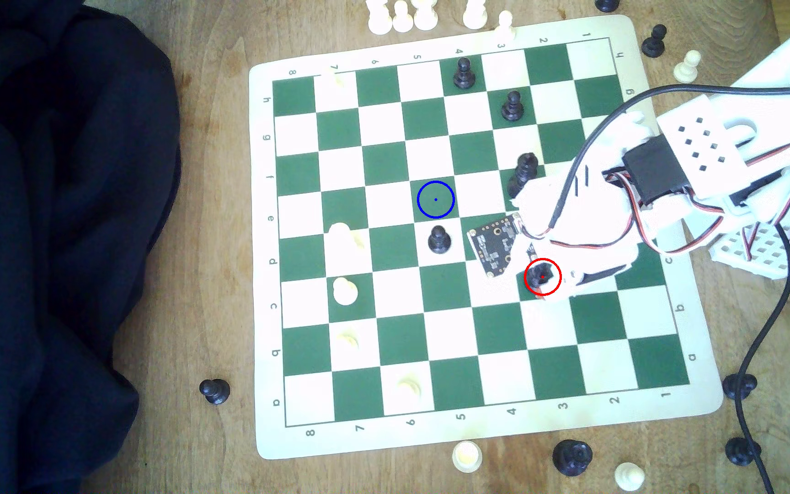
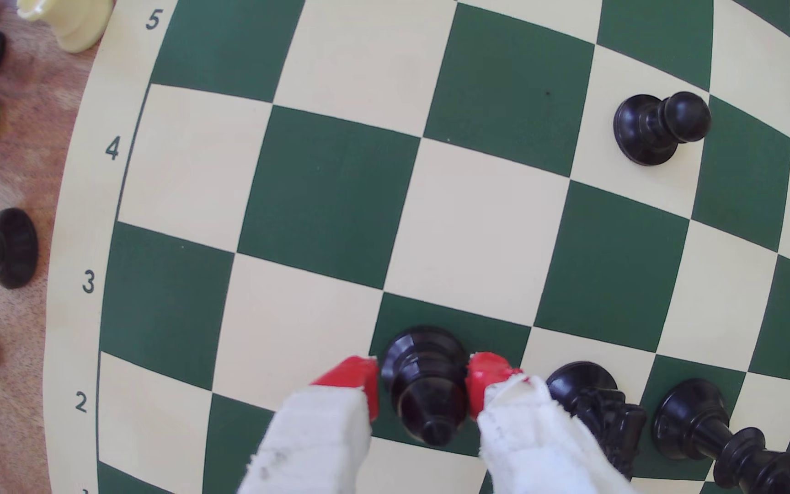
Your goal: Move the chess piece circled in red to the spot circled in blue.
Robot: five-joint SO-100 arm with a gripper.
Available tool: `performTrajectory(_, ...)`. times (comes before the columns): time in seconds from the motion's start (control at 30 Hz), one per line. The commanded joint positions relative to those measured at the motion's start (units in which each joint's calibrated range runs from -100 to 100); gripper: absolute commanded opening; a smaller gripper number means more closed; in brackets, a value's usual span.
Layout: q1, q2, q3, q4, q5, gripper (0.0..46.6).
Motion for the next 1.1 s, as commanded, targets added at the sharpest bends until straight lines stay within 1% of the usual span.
performTrajectory(0.0, -0.32, 0.06, -4.74, 0.36, 0.44, 10.7)
performTrajectory(0.27, -0.39, 0.23, -4.83, 1.26, 0.63, 10.9)
performTrajectory(0.43, -0.39, 0.15, -4.83, 1.51, 0.73, 9.5)
performTrajectory(0.5, -0.39, 0.06, -4.83, 1.51, 0.73, 3.6)
performTrajectory(0.57, -0.47, 0.06, -4.83, 1.51, 0.78, 0.3)
performTrajectory(0.7, -0.55, 0.06, -5.37, 2.25, 0.93, 0.3)
performTrajectory(0.87, -0.32, -1.21, -13.53, 10.27, 0.54, 0.3)
performTrajectory(0.9, 0.54, -2.48, -16.88, 12.16, 0.24, 0.3)
performTrajectory(1.0, 2.34, -3.50, -20.78, 13.47, -0.15, 0.3)
performTrajectory(1.07, 5.24, -3.16, -23.59, 13.30, -0.49, 0.3)
